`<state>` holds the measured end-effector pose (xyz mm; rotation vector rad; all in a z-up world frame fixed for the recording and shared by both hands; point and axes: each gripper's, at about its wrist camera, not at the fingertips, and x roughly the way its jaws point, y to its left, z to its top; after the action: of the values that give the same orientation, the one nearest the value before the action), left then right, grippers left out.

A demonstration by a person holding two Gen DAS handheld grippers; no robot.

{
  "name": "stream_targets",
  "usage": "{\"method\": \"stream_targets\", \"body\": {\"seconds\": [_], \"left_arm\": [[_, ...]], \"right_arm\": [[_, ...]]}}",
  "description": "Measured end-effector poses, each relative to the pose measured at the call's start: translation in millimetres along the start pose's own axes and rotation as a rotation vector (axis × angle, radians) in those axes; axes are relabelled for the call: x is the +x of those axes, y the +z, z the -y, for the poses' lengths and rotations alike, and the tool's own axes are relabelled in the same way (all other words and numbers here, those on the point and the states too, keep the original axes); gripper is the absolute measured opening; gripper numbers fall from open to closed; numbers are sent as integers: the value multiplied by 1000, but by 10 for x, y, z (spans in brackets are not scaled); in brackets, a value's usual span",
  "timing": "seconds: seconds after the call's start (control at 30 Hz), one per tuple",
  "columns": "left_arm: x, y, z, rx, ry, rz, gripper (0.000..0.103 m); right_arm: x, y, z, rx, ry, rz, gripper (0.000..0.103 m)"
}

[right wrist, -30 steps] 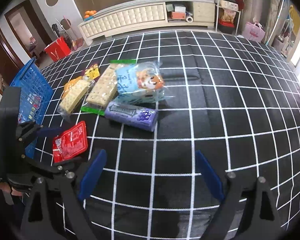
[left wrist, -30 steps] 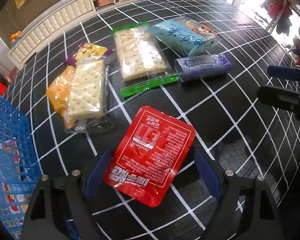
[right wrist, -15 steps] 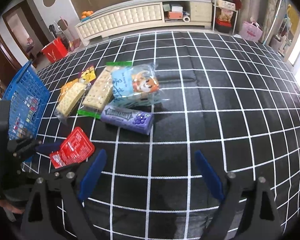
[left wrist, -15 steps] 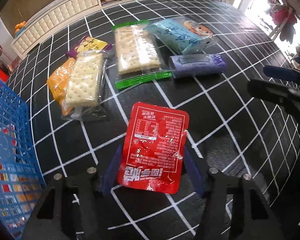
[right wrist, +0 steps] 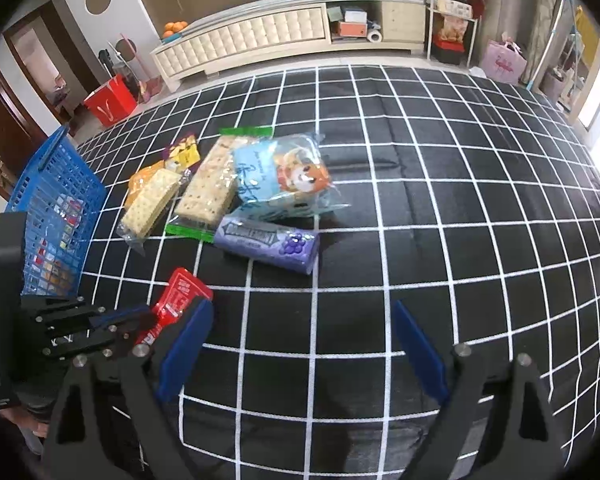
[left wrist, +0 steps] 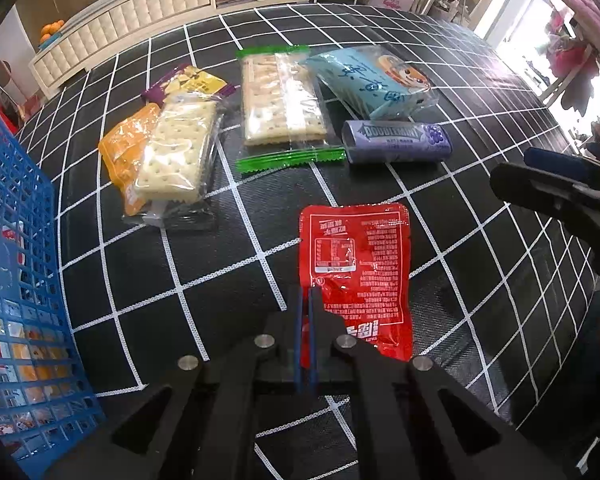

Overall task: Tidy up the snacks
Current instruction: 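Lower the left gripper onto the red sauce packet and close it, then grasp the blue cartoon-dog bread bag with the right gripper while left holds red packet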

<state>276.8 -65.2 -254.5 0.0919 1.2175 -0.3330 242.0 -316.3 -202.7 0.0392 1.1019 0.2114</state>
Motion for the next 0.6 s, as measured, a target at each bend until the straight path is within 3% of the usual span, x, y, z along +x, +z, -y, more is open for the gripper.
{"method": "stream_targets", "body": {"seconds": [0.33,0.6], "left_arm": [[-311,55,40,-68,-37,136,0],[-561,211,-99,-82,12,203,0]], "right_arm": [[-63,157,-52,-20,-10,15,93],[30,445,-165,-74,-8,19,93]]}}
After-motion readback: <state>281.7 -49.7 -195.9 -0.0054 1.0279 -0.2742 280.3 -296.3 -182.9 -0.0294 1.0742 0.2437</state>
